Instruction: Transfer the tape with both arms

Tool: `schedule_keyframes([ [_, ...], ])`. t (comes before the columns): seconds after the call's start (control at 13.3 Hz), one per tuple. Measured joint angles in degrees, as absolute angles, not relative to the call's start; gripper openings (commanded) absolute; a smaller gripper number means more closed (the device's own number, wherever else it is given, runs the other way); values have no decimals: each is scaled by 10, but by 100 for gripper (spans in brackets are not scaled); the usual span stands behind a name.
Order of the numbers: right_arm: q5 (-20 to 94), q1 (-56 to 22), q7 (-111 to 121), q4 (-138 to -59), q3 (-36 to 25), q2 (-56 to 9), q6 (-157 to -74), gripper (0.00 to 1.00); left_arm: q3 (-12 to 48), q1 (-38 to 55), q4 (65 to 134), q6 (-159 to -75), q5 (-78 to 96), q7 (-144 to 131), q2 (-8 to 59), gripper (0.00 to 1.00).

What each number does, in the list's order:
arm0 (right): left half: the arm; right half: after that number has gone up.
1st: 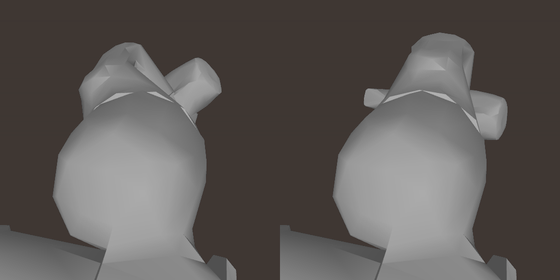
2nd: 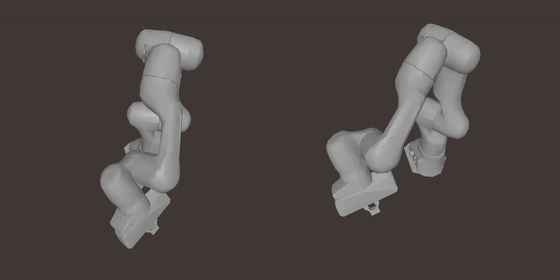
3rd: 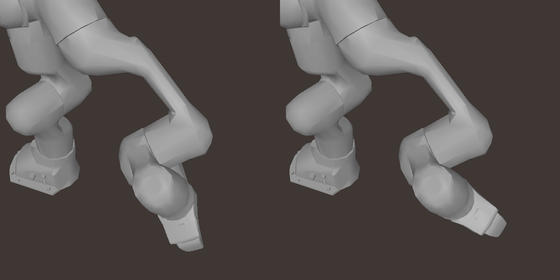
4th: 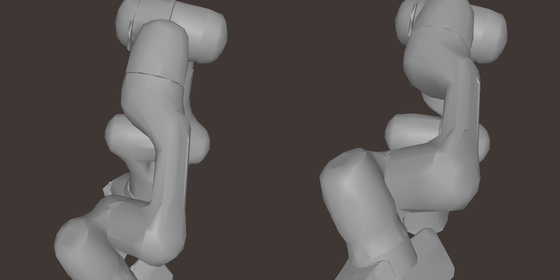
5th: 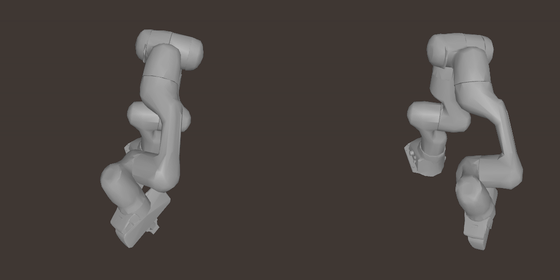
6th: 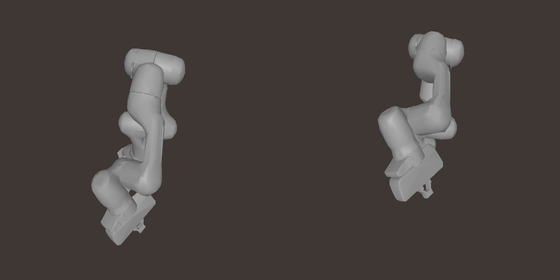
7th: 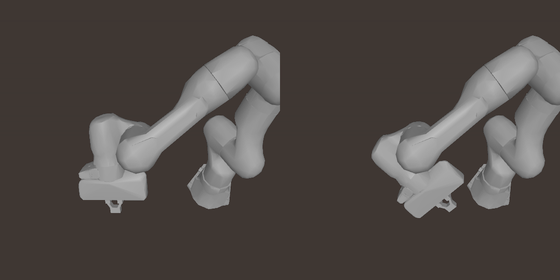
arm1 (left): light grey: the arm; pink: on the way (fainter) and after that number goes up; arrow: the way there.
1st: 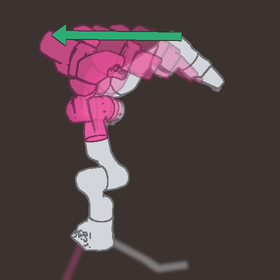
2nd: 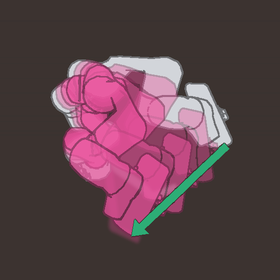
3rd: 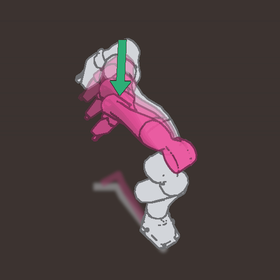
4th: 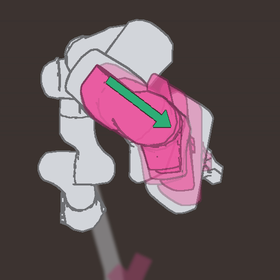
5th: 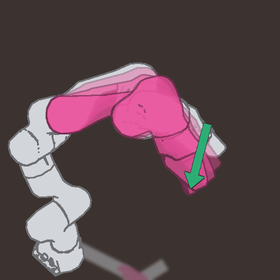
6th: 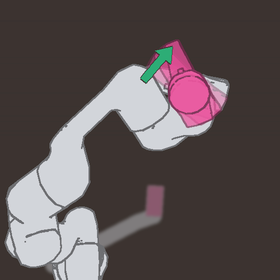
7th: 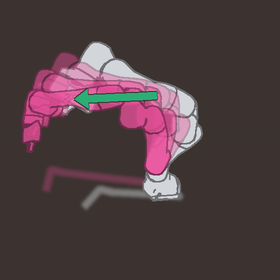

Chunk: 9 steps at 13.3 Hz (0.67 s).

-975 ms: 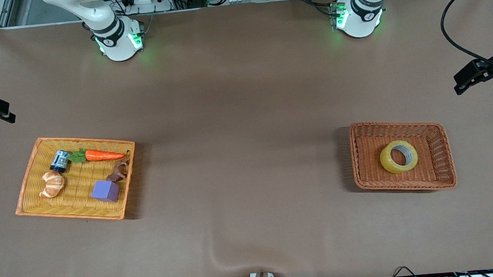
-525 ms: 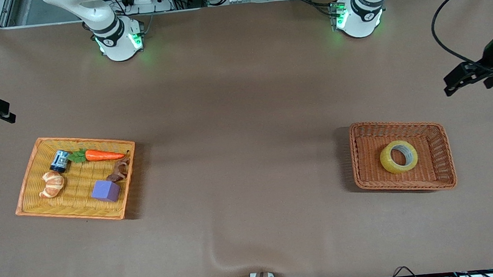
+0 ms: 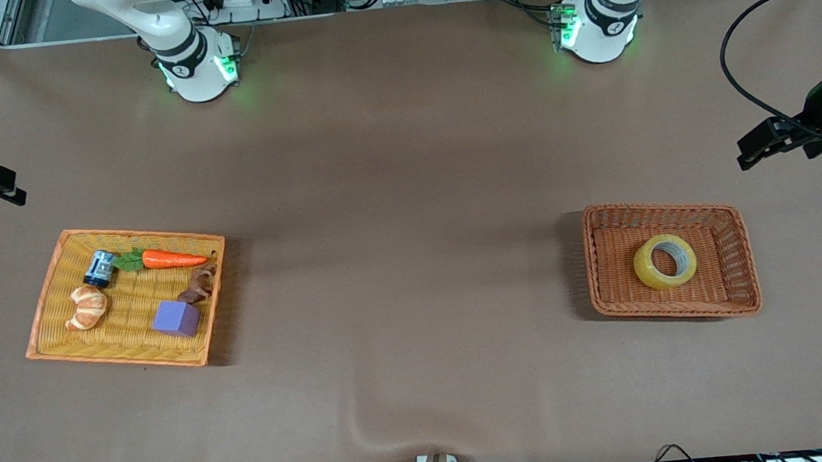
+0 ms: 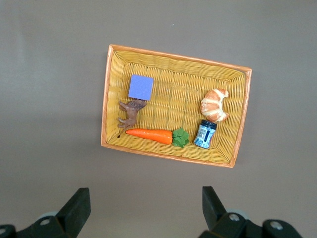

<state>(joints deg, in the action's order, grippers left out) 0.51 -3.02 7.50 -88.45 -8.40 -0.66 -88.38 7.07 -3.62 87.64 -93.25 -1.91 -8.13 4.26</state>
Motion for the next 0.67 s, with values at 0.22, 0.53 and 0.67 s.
schedule_keyframes([
  [0.22,5,-30,75,-885,-84,-7,-884,100,70,-27,870,-929,-19,-82,40,100],
  [0.53,5,-30,75,-885,-84,-7,-884,100,70,-16,870,-927,-19,-82,39,100],
  [0.67,5,-30,75,-885,-84,-7,-884,100,67,-16,868,-927,-19,-82,38,100],
])
